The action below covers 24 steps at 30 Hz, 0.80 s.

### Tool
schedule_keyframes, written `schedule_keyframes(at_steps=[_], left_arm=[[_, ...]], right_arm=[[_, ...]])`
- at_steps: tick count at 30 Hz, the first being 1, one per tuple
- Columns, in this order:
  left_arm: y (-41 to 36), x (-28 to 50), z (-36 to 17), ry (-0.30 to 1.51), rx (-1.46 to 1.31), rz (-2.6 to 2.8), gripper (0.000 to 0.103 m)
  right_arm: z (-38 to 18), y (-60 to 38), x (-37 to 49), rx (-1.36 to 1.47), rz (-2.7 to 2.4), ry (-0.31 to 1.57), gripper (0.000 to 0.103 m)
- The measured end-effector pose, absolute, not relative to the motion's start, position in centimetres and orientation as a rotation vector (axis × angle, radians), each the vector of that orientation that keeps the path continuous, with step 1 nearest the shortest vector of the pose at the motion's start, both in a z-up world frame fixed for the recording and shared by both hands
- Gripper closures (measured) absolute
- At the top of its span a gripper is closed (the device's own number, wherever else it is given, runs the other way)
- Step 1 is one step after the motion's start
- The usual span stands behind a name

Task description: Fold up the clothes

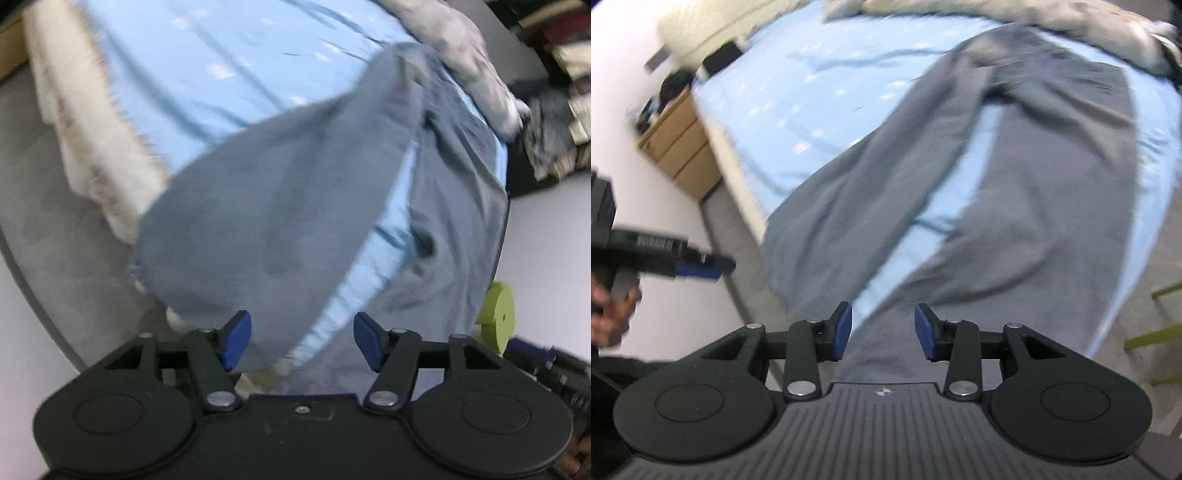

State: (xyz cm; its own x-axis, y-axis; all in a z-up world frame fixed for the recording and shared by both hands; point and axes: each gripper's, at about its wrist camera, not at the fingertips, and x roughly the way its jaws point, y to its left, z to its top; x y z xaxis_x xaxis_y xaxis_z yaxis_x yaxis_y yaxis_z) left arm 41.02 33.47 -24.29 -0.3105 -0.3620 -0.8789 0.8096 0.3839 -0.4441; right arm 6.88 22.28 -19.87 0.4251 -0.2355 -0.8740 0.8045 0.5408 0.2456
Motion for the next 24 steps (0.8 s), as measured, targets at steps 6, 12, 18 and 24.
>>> schedule_keyframes(at_steps=[6, 12, 18, 24], left_arm=[[31.0, 30.7, -22.5, 1.360, 0.464, -1.199, 0.041], [30.3, 22.0, -19.7, 1.321, 0.398, -1.112, 0.041], [29.8, 16.0, -17.1, 1.256, 0.356, -1.116, 0.040], [27.8, 13.5, -16.7, 1.219, 0.375, -1.089, 0.039]], right_arm=[[-19.5, 19.8, -1.1, 0.702, -0.734, 0.862, 0.063], [-17.0, 18.1, -6.6, 0.493, -0.612, 0.865, 0.063], [-16.0, 15.3, -10.4, 0.472, -0.546, 0.843, 0.063], [-16.8, 12.0, -13.3, 0.510, -0.584, 0.847, 0.063]])
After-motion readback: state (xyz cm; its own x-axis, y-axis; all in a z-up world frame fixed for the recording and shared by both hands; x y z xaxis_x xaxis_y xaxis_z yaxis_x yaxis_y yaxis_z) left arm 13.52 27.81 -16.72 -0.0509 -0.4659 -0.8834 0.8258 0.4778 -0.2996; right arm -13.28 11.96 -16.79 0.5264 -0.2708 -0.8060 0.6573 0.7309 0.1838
